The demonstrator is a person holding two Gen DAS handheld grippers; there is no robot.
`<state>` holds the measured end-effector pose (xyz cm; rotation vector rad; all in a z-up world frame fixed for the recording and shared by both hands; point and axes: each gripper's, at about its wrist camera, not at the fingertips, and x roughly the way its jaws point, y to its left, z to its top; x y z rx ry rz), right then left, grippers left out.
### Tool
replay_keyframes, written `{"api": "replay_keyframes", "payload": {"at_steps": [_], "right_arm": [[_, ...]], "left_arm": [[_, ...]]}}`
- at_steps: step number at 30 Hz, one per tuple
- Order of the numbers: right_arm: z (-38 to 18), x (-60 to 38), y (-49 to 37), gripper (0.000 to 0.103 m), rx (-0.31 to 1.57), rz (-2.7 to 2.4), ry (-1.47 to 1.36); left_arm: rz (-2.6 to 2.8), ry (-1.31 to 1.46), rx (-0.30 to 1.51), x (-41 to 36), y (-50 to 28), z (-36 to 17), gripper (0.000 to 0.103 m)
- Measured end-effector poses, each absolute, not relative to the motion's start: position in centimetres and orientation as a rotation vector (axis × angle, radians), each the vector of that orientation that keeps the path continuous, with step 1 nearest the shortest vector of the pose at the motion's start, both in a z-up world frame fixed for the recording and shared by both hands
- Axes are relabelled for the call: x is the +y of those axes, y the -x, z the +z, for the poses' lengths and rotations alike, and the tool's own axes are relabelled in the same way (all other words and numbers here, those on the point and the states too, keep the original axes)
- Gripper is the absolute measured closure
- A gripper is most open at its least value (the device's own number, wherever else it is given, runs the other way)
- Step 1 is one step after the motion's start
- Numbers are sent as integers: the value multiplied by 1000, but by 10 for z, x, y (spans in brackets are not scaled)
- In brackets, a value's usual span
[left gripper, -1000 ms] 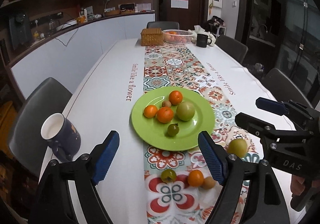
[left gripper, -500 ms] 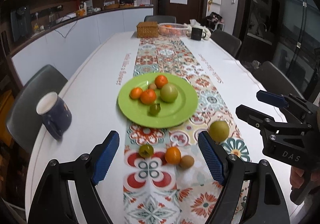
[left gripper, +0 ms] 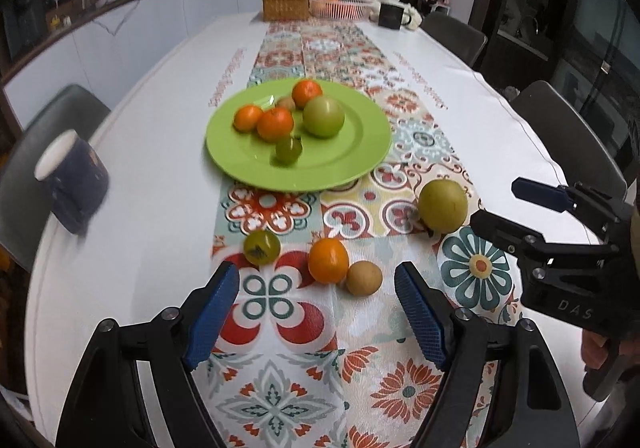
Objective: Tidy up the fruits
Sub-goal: 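Withdraw both tools from the plate toward the remaining fruits, then grasp the small orange with the left tool while the right tool grasps the green pomelo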
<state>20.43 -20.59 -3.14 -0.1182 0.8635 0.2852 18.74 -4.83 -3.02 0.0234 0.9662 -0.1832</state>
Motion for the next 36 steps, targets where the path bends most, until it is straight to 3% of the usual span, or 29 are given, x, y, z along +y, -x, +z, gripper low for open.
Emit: {"api": "replay_keyframes", "payload": {"at_steps": [6,21,29,36], "right_arm": [[-53,-208,-220,35,929,275,82],[-81,-199,-245,36,981,263,40],[-91,-195,-253,53,999,256,26],[-90,-196,-248,53,982,258,33]], "left_arm": [[-198,34,1058,-47,-209,-53,47],[-238,153,1171,-46,-237,-79,71],[-238,145,1168,-47,-239,-81,72],[-234,90,1141,-51,-237,-78,72]]}}
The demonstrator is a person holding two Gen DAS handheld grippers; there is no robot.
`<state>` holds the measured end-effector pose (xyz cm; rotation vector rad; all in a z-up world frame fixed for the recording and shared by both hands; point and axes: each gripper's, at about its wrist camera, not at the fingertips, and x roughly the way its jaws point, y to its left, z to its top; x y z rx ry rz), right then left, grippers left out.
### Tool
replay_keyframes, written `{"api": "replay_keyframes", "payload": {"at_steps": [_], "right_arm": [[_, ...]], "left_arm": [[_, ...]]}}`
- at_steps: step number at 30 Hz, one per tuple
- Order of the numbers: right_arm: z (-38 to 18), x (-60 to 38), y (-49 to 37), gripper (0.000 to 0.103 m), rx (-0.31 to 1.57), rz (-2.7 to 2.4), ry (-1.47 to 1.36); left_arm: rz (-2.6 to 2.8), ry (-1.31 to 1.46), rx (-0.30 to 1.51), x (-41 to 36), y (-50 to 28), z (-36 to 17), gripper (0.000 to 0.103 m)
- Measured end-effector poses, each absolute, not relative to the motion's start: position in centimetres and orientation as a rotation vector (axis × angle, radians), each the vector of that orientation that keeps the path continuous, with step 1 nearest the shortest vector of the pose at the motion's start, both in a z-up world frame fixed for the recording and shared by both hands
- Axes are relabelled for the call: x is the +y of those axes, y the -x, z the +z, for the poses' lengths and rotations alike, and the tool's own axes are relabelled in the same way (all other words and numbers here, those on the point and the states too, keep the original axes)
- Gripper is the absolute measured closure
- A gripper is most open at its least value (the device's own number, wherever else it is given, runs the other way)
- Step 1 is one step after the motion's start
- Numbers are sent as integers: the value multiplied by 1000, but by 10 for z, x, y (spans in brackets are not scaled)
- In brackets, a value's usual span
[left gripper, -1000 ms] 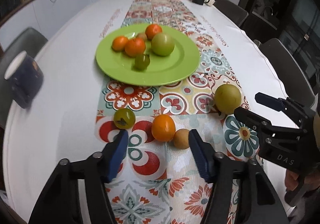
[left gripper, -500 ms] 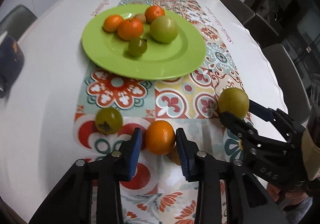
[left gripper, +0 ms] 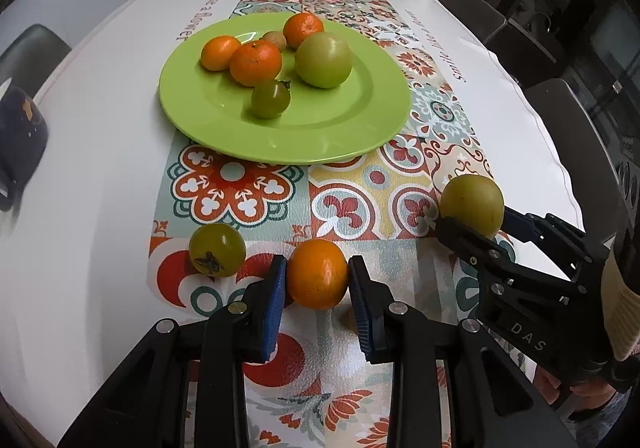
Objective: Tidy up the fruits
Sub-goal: 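Grasp the small orange with the left tool while the right tool grasps the green pomelo, then carry orange and pomelo onto the green plate and open both tools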
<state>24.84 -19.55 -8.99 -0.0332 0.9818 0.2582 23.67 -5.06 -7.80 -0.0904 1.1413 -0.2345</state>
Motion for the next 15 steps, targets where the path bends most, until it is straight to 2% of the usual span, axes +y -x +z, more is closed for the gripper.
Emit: {"api": "replay_keyframes", "payload": {"at_steps": [15], "right_arm": [[-49,-186,-219,53,865,267,47]], "left_arm": [[-234,48,1035,-40,-212,-48,72]]}}
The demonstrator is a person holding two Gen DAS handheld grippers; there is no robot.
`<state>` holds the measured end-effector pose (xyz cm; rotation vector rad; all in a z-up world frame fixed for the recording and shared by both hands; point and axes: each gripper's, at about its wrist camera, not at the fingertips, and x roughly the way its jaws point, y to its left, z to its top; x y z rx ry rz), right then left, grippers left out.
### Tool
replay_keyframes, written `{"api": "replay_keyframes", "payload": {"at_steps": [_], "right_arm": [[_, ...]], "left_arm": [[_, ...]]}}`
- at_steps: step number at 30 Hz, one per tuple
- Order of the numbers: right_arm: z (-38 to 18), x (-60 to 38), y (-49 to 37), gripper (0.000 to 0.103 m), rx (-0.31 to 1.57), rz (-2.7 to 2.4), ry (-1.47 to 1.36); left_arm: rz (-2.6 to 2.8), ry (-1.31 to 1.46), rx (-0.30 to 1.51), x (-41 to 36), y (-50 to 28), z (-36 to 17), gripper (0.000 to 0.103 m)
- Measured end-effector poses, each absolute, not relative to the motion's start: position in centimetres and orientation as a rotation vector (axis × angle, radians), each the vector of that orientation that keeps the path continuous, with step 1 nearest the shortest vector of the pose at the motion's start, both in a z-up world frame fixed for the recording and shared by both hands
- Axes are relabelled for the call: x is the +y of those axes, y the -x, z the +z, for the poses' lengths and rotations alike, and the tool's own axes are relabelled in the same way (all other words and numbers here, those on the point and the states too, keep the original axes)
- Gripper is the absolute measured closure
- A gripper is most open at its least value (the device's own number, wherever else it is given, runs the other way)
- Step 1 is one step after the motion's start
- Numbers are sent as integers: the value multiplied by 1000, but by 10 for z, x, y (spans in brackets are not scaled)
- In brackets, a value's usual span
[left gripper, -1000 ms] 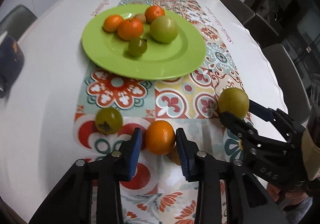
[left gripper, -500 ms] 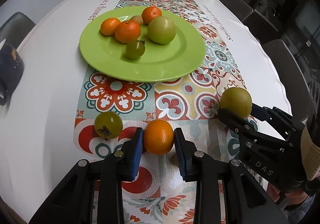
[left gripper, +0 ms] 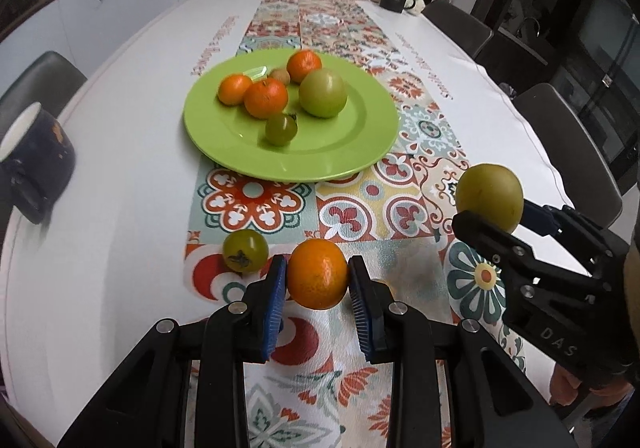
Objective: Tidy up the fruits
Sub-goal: 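Carry orange and pomelo onto the green plate and open both tools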
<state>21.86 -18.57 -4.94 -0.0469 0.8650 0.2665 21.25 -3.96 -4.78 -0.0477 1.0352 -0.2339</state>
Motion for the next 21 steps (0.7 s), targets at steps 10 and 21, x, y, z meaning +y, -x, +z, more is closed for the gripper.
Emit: {"api": "replay_keyframes", "payload": {"at_steps": [10,21], "right_arm": [[-8,-170,-205,53,777,286,39],[7,-148,-226,53,757,293,18]], "left_arm": [[-246,-16,921,-23,-203,-10,72],[-254,-62,872,-4,-232,5,72]]}}
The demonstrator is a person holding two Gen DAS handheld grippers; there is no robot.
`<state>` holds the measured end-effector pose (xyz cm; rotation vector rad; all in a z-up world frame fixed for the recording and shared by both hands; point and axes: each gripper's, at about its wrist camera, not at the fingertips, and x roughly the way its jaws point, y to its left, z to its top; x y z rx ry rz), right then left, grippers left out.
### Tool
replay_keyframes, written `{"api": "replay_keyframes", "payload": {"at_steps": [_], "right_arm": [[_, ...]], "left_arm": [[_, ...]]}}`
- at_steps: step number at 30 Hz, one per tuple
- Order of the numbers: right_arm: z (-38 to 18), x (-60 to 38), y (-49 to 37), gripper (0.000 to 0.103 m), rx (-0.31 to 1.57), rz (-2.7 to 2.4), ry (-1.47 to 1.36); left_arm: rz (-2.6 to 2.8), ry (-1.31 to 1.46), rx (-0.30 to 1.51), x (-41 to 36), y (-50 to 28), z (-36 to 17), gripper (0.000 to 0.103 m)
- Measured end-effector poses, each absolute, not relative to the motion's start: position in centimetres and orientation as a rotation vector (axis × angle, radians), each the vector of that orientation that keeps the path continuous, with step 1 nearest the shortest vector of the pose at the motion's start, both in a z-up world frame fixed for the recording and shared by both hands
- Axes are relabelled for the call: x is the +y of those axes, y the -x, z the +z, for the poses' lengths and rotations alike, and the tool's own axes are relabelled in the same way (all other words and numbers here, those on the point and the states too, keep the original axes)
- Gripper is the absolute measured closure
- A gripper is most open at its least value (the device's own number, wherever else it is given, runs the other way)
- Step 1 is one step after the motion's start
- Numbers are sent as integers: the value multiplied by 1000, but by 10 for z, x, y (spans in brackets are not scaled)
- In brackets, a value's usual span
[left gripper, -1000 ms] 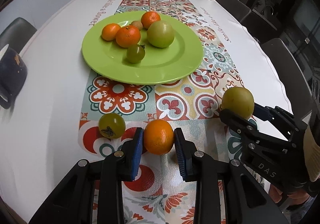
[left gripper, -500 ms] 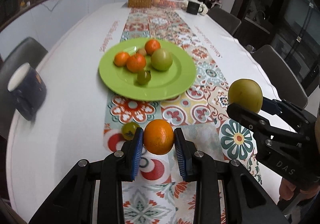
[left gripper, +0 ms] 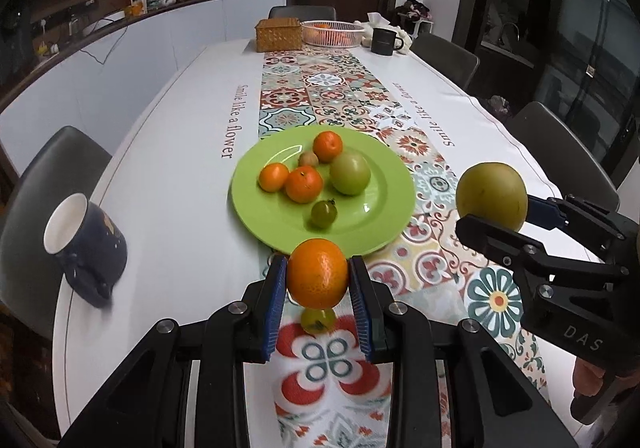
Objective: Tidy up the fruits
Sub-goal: 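Carry orange and pomelo onto the green plate and open both tools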
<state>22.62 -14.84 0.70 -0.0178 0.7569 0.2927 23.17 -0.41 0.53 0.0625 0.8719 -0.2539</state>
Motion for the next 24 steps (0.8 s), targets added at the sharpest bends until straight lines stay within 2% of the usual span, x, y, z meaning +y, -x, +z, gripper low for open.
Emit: {"api": "replay_keyframes", "payload": {"at_steps": [24], "right_arm": [[-54,-126,-315,53,897,299,27]], "left_arm": [[-290,-127,936,3,-333,-51,72]]}}
